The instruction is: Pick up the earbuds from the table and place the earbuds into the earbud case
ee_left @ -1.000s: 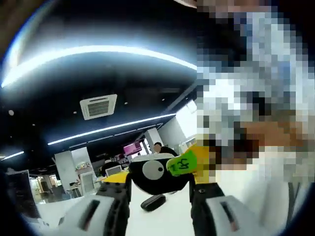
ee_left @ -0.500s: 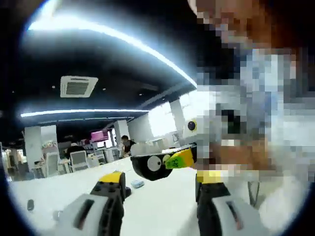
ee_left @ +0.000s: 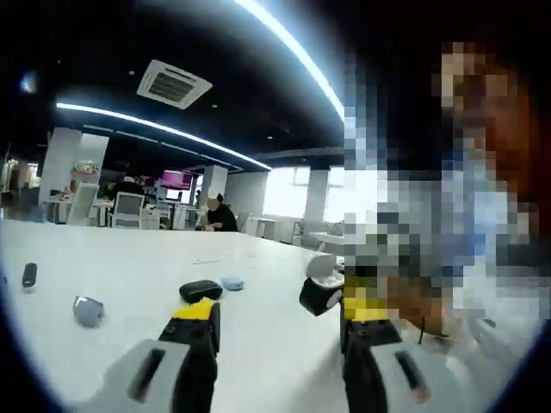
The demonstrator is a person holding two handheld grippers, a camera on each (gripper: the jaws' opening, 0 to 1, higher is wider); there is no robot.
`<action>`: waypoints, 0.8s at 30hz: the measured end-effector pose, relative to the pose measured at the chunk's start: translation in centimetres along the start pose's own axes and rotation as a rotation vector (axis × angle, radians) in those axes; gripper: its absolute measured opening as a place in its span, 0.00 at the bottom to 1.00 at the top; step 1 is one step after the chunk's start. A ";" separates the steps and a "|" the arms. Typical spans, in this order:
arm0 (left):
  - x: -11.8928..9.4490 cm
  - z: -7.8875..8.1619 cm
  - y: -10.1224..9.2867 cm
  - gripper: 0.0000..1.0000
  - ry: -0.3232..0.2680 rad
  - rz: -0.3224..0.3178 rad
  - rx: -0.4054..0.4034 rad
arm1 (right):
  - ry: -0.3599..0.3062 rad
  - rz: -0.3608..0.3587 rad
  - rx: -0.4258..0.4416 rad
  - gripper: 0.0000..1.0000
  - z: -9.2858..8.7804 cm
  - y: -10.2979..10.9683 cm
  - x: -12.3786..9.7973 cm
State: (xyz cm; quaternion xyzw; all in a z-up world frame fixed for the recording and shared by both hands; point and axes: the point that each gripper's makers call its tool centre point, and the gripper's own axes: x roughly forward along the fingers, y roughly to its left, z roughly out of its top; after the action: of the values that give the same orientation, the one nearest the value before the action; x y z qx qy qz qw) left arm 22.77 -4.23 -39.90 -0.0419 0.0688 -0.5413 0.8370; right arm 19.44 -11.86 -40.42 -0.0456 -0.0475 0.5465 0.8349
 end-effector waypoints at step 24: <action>-6.5 -6.7 5.6 0.45 0.370 0.034 0.020 | 0.034 -0.014 0.124 0.19 -2.2 -0.5 -1.5</action>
State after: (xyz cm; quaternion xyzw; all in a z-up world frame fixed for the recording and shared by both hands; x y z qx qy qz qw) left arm 24.14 4.00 -46.84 0.0679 0.2170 -0.5262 0.8194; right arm 19.58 -13.47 -42.56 -0.0026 0.0003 0.5416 0.8406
